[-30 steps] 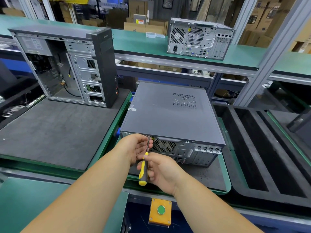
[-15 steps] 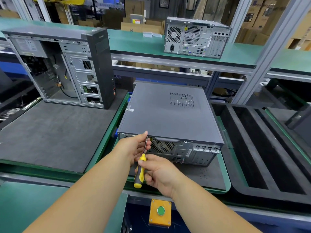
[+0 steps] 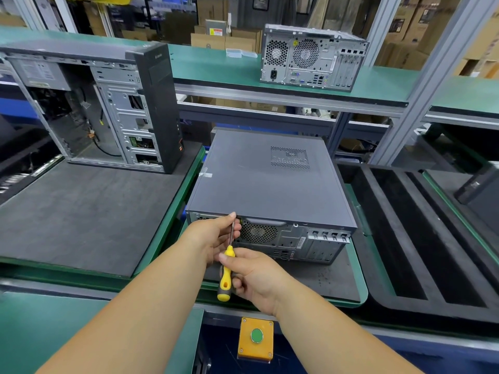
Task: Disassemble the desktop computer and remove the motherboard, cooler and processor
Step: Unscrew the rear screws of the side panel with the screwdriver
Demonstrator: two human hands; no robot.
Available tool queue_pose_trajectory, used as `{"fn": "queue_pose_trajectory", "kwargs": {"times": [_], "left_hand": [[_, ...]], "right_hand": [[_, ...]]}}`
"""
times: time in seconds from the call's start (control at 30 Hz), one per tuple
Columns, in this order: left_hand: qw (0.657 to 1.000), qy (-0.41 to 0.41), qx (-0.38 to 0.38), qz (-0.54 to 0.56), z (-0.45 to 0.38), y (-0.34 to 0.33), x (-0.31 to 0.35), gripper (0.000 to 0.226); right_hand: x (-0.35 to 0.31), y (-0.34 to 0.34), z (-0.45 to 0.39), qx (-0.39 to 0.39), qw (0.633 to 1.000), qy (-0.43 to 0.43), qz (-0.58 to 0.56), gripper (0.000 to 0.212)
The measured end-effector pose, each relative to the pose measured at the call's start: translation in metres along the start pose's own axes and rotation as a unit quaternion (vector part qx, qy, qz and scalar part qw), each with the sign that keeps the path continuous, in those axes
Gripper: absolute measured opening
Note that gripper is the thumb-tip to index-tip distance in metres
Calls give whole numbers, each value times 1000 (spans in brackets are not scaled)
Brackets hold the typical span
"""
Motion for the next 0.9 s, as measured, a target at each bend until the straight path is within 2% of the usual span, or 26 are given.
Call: {"fn": "queue_pose_trajectory", "kwargs": {"times": [0.23, 0.43, 0.67, 0.9], "left_hand": [[1000, 8, -8, 8, 2, 3, -1, 26], [1000, 13, 2, -18, 6, 4, 0, 29], [1000, 21, -13, 16, 4, -1, 0, 27], [1000, 28, -1, 11, 5, -4, 0, 20]], "right_hand": [[-4, -3, 2, -22, 1000, 10, 0, 11], [-6, -9, 3, -55, 996, 11, -66, 18], [-2, -3, 2, -11, 1000, 12, -5, 12], [0, -5, 2, 9, 1000, 3, 0, 5]]}}
Point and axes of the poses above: each hand's wrist, its own z-axis away from the middle knuckle, its own y-axis out of the back of the hand, x = y × z, the point moved 8 cm from there along -z, towards the middle knuckle, and after that the axes turned 4 degrees about z, right-handed, at the moved point
